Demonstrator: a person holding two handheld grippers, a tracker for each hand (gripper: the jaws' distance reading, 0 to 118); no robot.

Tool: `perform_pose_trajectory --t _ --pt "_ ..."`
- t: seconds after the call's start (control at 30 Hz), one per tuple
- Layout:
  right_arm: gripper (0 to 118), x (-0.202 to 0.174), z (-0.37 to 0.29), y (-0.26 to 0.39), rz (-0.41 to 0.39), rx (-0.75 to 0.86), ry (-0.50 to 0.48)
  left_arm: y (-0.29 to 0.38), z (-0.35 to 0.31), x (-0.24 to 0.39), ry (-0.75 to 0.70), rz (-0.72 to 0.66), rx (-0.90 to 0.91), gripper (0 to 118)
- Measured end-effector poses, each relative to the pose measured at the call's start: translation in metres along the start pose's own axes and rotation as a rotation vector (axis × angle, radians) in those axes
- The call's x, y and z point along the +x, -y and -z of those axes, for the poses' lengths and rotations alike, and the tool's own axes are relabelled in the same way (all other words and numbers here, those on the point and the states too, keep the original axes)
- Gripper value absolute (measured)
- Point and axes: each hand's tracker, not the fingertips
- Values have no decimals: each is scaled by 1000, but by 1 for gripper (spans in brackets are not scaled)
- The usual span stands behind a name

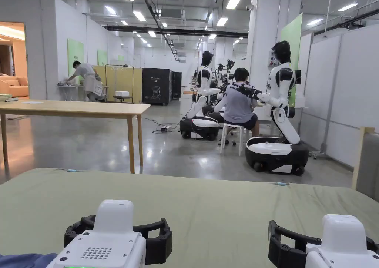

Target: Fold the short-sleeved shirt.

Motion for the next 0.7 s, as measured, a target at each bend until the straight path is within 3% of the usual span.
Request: perform_pose_trajectory --t 0.27,0.43,0.47,0.5,0.53,0.57,0.6,0.63,0.7 --pt "118 -3 2 -1 -20 -21 -5 -5 -2 -1 -14 25 10 118" --pt "118 -3 2 1 -21 -33 -9 -4 1 -7 -31 -31 -17 118" --pt "113 -3 1 1 -11 -48 -13 -3 1 -9 -26 -25 -21 115" --pt "94 -2 0 0 2 -50 -23 -2 0 -9 -23 -24 -24 109" --pt "54 -2 1 0 22 -53 -16 -2 -1 -8 -28 -20 -21 93" --pt "3 -1 4 0 34 -72 13 0 -2 -7 -48 7 -2 50" --pt "1 -1 5 1 28 -59 47 1 -1 -5 -70 29 1 15" --pt "1 -1 5 0 23 -67 29 3 -1 -4 -83 31 2 5" --pt "0 0 5 0 19 -73 20 4 -1 -8 -47 5 -1 5"
